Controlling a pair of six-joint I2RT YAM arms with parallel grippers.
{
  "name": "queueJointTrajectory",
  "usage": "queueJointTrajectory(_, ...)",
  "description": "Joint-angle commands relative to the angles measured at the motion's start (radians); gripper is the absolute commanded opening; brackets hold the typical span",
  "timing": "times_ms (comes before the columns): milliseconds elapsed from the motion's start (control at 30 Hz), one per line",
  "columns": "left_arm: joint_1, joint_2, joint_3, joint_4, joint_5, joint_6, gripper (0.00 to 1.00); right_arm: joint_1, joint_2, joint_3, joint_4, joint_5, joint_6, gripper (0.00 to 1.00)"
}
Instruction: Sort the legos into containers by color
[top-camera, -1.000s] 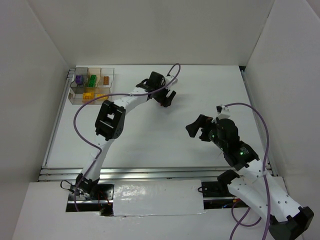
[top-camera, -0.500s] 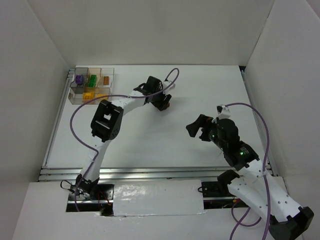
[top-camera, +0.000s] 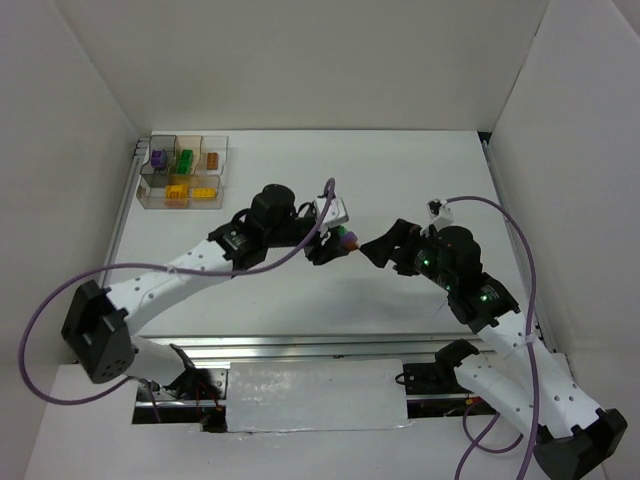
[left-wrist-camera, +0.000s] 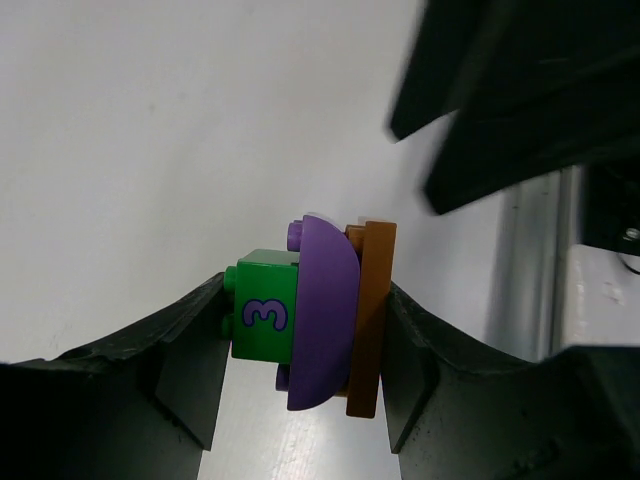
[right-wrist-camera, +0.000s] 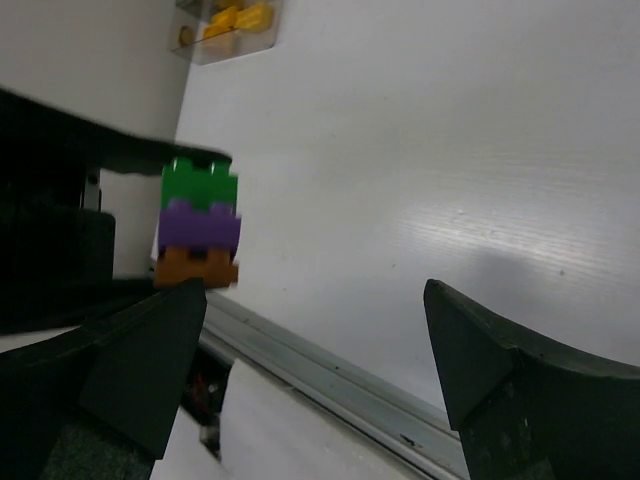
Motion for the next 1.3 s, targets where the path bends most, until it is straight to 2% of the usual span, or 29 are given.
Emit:
queueJointTrajectory(0,-0.078,-0.122,-0.094,0.033,0.022,0.046,0.0,0.001,0.006,0.031,0.079,-0.154,0.054,0.96)
queueJointTrajectory(100,-0.17,-0.204,-0.114,0.018,-0.062,0.062,0.0,0.006,-0.006,0.011,0.128,-0.254,0.104,0.94)
queueJointTrajectory(367,-0.243,-0.192,-0.077,-0.046,-0.114,0.063,0.0,0.011,-0.112,-0.029,0.154,-0.349,0.151,0.9)
queueJointTrajectory(467,-0.25,-0.193,-0.071,-0.033,-0.118,0.063,0.0,0.024,-0.079,-0.038,0.162,-0.394,0.151,0.82)
queueJointTrajectory(767,-0.253,-0.222,-0.056,-0.032,-0.154,0.072,0.0,0.145,0.016,-0.028,0.111,-0.293,0.1,0.79)
queueJointTrajectory(867,-0.253,-0.215,-0.039,-0.053,-0.151,0.074,0.0,0.158,0.038,-0.037,0.151,-0.296,0.102,0.66)
queueJointTrajectory(900,-0.253,-0.215,-0.033,-0.062,-0.145,0.072,0.0,0.159,0.039,-0.04,0.179,-0.294,0.111,0.49)
queueJointTrajectory(933,-0.253,-0.213,-0.033,-0.064,-0.138,0.072,0.0,0.159,0.036,-0.044,0.188,-0.284,0.112,0.4)
queueJointTrajectory(967,-0.253,-0.213,-0.036,-0.062,-0.121,0.069,0.01,0.159,0.032,-0.044,0.194,-0.273,0.109,0.21)
queueJointTrajectory(1000,-0.253,-0.214,-0.04,-0.058,-0.113,0.066,0.05,0.159,0.032,-0.043,0.188,-0.256,0.103,0.19)
queueJointTrajectory(1033,-0.253,-0.224,-0.045,-0.055,-0.107,0.062,0.14,0.161,0.032,-0.034,0.184,-0.229,0.097,0.17)
queueJointTrajectory(1067,-0.253,-0.227,-0.059,-0.049,-0.099,0.056,0.19,0.159,0.033,-0.029,0.182,-0.224,0.079,0.06)
queueJointTrajectory(1100,-0.255,-0.233,-0.065,-0.043,-0.099,0.052,0.25,0.159,0.035,-0.028,0.186,-0.224,0.068,0.04)
queueJointTrajectory(1133,-0.255,-0.244,-0.071,-0.029,-0.098,0.048,0.38,0.159,0.03,-0.037,0.205,-0.23,0.06,0.02)
queueJointTrajectory(1200,-0.255,-0.25,-0.082,-0.019,-0.102,0.037,0.52,0.158,0.026,-0.055,0.272,-0.254,0.051,0.0)
queueJointTrajectory(1233,-0.255,-0.25,-0.08,-0.019,-0.104,0.022,0.74,0.159,0.027,-0.067,0.288,-0.257,0.046,0.0)
queueJointTrajectory(1267,-0.255,-0.248,-0.076,-0.022,-0.104,0.019,0.91,0.158,0.032,-0.072,0.304,-0.273,0.034,0.0)
